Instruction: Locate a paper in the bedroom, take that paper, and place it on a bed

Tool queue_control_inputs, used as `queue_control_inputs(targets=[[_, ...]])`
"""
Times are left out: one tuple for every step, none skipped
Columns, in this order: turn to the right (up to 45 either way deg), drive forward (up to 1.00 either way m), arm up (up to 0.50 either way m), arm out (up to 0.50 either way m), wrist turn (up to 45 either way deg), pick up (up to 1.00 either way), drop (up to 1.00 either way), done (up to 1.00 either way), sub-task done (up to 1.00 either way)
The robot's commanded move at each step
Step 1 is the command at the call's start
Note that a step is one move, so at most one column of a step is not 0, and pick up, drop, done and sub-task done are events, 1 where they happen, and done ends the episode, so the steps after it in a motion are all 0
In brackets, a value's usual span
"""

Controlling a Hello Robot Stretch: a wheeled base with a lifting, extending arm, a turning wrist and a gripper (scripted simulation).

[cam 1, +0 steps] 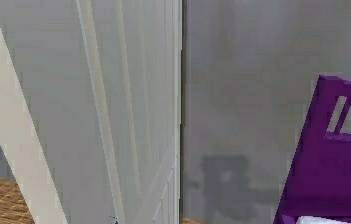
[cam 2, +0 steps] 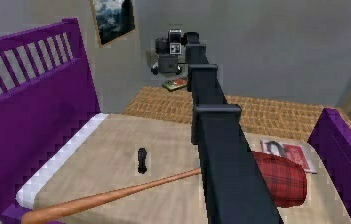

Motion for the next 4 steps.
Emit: queue_control_inputs(targets=[[0.0,0.00,-0.32,0.00,0.0,0.00,0.00,0.00,0.00],[0.0,0.00,-0.32,0.00,0.0,0.00,0.00,0.00,0.00],[0.0,0.00,0.00,0.00,0.0,0.00,1.00,0.00,0.00],[0.0,0.00,0.10,0.00,0.0,0.00,0.00,0.00,0.00]])
